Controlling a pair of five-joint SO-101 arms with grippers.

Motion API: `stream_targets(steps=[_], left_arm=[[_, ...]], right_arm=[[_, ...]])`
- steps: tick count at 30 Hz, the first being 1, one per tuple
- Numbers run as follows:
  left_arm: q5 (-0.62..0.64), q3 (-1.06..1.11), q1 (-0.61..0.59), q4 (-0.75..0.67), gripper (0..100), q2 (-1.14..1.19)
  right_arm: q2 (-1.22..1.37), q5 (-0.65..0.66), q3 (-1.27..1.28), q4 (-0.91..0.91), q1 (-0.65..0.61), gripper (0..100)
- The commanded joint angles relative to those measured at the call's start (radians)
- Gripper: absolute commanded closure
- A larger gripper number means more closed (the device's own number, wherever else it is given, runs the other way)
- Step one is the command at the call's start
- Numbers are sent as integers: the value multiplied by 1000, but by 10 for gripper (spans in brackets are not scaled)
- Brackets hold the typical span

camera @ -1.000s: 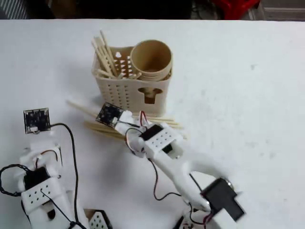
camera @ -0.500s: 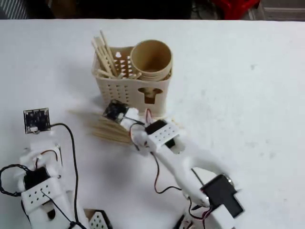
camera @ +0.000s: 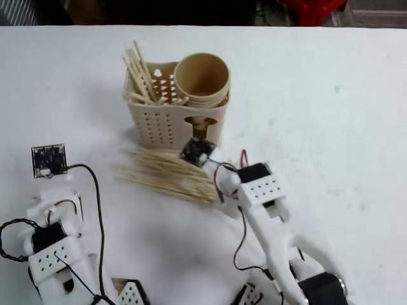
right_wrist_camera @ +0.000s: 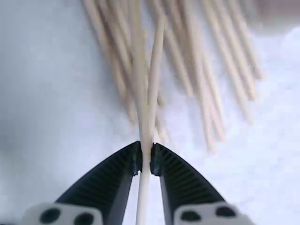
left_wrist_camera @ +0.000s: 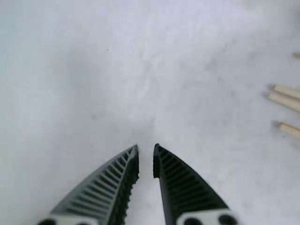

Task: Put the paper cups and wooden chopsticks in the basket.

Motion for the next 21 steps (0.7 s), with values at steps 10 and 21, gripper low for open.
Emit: stream_targets(steps=[10,21], left_arm=[[-8,-5,13,-23,924,-8],[-5,-5,13,-23,924,-8]], right_arm=[[-39,69,26,21,41,849],[-38,106,158,-28,88,860]])
